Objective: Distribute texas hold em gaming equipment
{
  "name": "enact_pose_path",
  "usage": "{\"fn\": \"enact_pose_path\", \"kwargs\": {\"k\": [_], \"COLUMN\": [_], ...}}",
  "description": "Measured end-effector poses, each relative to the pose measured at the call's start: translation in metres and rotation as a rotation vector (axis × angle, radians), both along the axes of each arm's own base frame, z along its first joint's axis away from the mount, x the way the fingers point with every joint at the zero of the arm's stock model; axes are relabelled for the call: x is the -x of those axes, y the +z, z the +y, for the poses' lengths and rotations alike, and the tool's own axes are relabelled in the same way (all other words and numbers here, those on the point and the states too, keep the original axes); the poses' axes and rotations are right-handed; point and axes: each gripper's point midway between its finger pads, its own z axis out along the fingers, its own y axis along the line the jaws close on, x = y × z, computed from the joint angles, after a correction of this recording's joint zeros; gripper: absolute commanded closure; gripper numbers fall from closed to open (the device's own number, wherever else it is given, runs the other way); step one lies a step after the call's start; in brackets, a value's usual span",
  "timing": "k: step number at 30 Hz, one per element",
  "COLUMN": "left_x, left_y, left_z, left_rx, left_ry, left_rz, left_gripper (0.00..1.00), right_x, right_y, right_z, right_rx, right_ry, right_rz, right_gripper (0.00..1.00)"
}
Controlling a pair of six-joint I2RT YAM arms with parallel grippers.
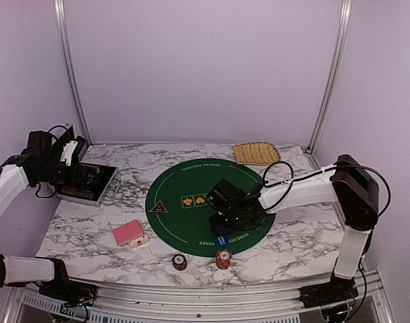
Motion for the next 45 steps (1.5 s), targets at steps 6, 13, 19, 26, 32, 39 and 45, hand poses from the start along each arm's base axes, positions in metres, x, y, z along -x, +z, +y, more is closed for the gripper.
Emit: {"fn": "enact_pose_path", "kwargs": {"k": [6,13,19,26,32,39,45], "left_x": [-0.001,-0.001,-0.001,-0.001,0.001,0.002,0.002], "left_y": [0.004,0.004,0.003,0.003,0.002,0.001,0.002], "left_z": [0.000,0.000,0.000,0.002,0.002,0.001,0.001], "left_rx": [-0.001,-0.001,-0.002,-0.015,-0.024,-0.022,-0.022], "left_ry": [-0.001,-0.001,-0.001,0.001,-0.009,-0.011,-0.011], "left_rz": [-0.008,-0.006,-0.005,-0.007,-0.006,-0.001,-0.005], "left_gripper": [0.01,0.01,0.01,0.01,0.01,0.01,0.01], "right_x": [-0.013,-0.031,-0.050,-0.056,-0.047,-0.012,0.007], "right_y": [0.004,0.004,0.003,0.004,0.011,0.019,0.001], "right_z": [0.009,0.012,0.007,0.005,0.004,0.017,0.010], "right_rx": [-0.002,0.002,0.022,0.046,0.034,-0.009,0.012], "right_ry": [-0.012,-0.018,-0.030,-0.023,-0.013,0.038,0.042], "right_rz": [-0.028,-0.047,-0.064,-0.075,-0.075,-0.056,-0.009], "right_gripper": [0.55,0.55,0.56,0.28,0.19,0.20,0.34]}}
